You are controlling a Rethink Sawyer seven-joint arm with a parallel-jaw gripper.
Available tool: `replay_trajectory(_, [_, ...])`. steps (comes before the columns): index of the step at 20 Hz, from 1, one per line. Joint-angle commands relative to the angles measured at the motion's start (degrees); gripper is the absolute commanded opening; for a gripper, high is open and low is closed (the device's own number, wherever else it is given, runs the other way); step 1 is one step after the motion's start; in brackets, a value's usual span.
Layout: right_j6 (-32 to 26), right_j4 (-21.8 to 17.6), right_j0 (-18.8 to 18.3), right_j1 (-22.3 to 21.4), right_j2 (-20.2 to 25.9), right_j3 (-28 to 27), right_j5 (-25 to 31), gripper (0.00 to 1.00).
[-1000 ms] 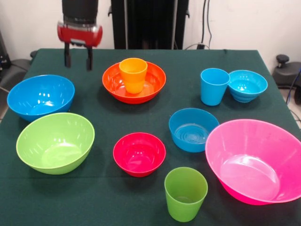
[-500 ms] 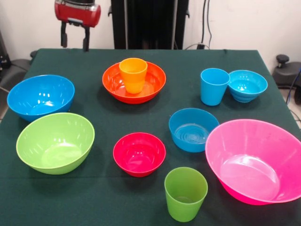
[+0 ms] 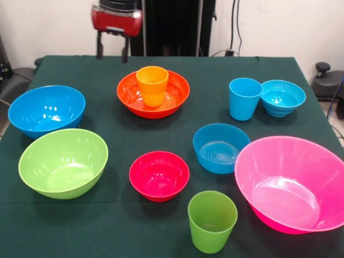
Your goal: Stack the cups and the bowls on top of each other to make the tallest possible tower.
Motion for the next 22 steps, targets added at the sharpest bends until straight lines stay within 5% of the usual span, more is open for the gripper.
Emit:
replay_trajectory(1, [10.46, -1.67, 10.93, 10.14, -6.79, -0.81, -10.39, 1.0])
replay_trajectory(13, [10.59, 6.58, 22.84, 23.02, -15.64, -2.94, -23.39, 1.0])
replay_trajectory(19, [9.63, 5.15, 24.53, 17.01, -21.62, 10.28, -31.87, 1.0])
replay_trajectory(22, [7.5, -0.58, 16.59, 8.21, -18.98, 13.75, -26.67, 1.0])
